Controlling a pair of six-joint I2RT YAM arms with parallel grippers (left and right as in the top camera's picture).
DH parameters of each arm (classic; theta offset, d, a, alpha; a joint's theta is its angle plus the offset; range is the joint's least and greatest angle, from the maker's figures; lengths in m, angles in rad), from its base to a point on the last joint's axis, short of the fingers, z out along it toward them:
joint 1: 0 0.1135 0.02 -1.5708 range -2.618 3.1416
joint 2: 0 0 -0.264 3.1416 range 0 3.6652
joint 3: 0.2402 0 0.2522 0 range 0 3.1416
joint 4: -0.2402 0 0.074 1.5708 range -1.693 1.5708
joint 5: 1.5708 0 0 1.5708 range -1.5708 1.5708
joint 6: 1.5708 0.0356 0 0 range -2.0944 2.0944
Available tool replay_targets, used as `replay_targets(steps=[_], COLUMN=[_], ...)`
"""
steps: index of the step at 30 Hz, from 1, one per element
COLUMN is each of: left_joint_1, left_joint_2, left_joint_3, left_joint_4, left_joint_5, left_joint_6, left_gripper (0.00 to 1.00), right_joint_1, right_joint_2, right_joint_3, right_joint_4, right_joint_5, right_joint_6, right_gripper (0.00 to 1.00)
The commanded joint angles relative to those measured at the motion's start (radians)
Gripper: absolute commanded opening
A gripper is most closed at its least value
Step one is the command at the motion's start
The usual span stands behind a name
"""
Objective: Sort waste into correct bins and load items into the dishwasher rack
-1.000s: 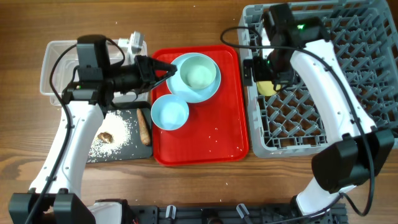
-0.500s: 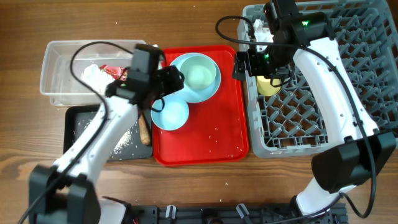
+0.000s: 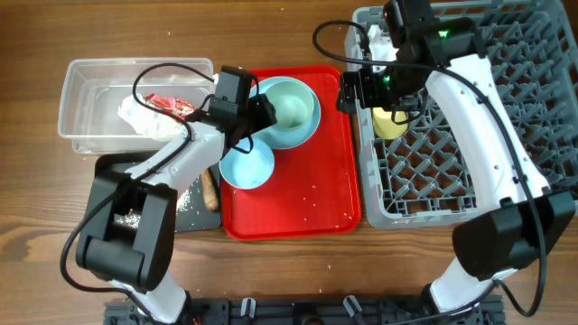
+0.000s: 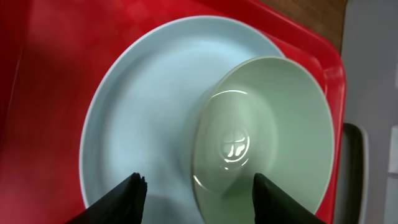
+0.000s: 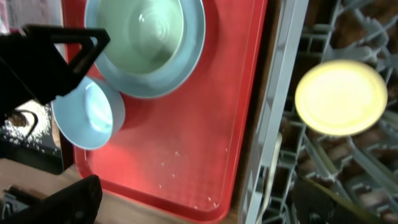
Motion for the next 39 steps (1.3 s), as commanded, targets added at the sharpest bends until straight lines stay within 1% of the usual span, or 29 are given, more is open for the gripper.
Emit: replay_targets(steps=[1, 2, 3, 7, 8, 9, 10, 11, 15, 18, 20, 23, 25, 27, 28, 30, 31, 32, 33, 35, 39], left_joint_1=[0.018, 0.025, 0.036, 0.097, 0.139, 0.167, 0.232, 0.296, 0.378, 0.391, 0.391, 0.391, 0.391, 0.391, 0.391, 0.391, 0.391, 0.391, 0.391, 0.391, 0.391], left_joint_2=[-0.055, -0.104, -0.193, -0.483, -0.584, -0.64, -0.75, -0.837, -0.959, -1.016, -1.039, -1.047, -1.044, -1.043, -1.043, -1.043, -1.043, -1.043, -1.043, -1.043, -1.043], left_joint_3=[0.011, 0.014, 0.016, 0.017, 0.017, 0.017, 0.017, 0.017, 0.017, 0.017, 0.017, 0.017, 0.017, 0.017, 0.017, 0.017, 0.017, 0.017, 0.017, 0.017, 0.017], left_joint_4=[0.004, 0.0, 0.002, -0.007, -0.027, -0.044, -0.092, -0.15, -0.276, -0.397, -0.48, -0.603, -0.664, -0.732, -0.767, -0.81, -0.824, -0.838, -0.849, -0.858, -0.858], left_joint_5=[0.009, 0.009, 0.008, -0.051, -0.084, -0.097, -0.117, -0.124, -0.123, -0.123, -0.123, -0.123, -0.123, -0.123, -0.123, -0.123, -0.123, -0.123, -0.123, -0.123, -0.123], left_joint_6=[-0.002, -0.002, 0.021, 0.055, 0.055, 0.055, 0.055, 0.055, 0.054, 0.054, 0.054, 0.054, 0.054, 0.054, 0.054, 0.054, 0.054, 0.054, 0.054, 0.054, 0.054], left_gripper=[0.58, 0.58, 0.59, 0.64, 0.65, 0.69, 0.82, 0.99, 1.0, 1.0, 1.0, 1.0, 1.0, 1.0, 1.0, 1.0, 1.0, 1.0, 1.0, 1.0, 1.0], right_joint_1=[-0.002, -0.002, 0.0, 0.048, 0.084, 0.115, 0.163, 0.215, 0.312, 0.369, 0.394, 0.407, 0.406, 0.404, 0.405, 0.406, 0.406, 0.406, 0.406, 0.406, 0.406], right_joint_2=[0.01, 0.01, 0.011, 0.011, 0.012, 0.012, 0.014, 0.019, 0.047, 0.104, 0.157, 0.232, 0.267, 0.299, 0.309, 0.325, 0.334, 0.34, 0.346, 0.357, 0.372], right_joint_3=[0.0, 0.0, 0.0, -0.002, -0.003, -0.009, -0.023, -0.05, -0.127, -0.157, -0.157, -0.157, -0.157, -0.157, -0.157, -0.158, -0.158, -0.158, -0.158, -0.158, -0.158], right_joint_4=[0.04, 0.053, 0.071, 0.153, 0.19, 0.228, 0.284, 0.351, 0.512, 0.617, 0.655, 0.675, 0.678, 0.678, 0.677, 0.678, 0.678, 0.678, 0.679, 0.681, 0.682], right_joint_5=[-0.032, -0.039, -0.047, -0.098, -0.086, -0.074, -0.028, 0.04, 0.138, 0.185, 0.235, 0.296, 0.302, 0.3, 0.299, 0.286, 0.283, 0.281, 0.281, 0.281, 0.281], right_joint_6=[-0.018, -0.001, 0.041, 0.073, 0.088, 0.092, 0.119, 0.143, 0.144, 0.136, 0.136, 0.137, 0.136, 0.137, 0.137, 0.139, 0.141, 0.141, 0.141, 0.141, 0.141], right_gripper=[1.0, 0.95, 0.93, 0.9, 0.89, 0.88, 0.87, 0.87, 0.87, 0.88, 0.89, 0.89, 0.87, 0.8, 0.72, 0.62, 0.59, 0.51, 0.47, 0.41, 0.41])
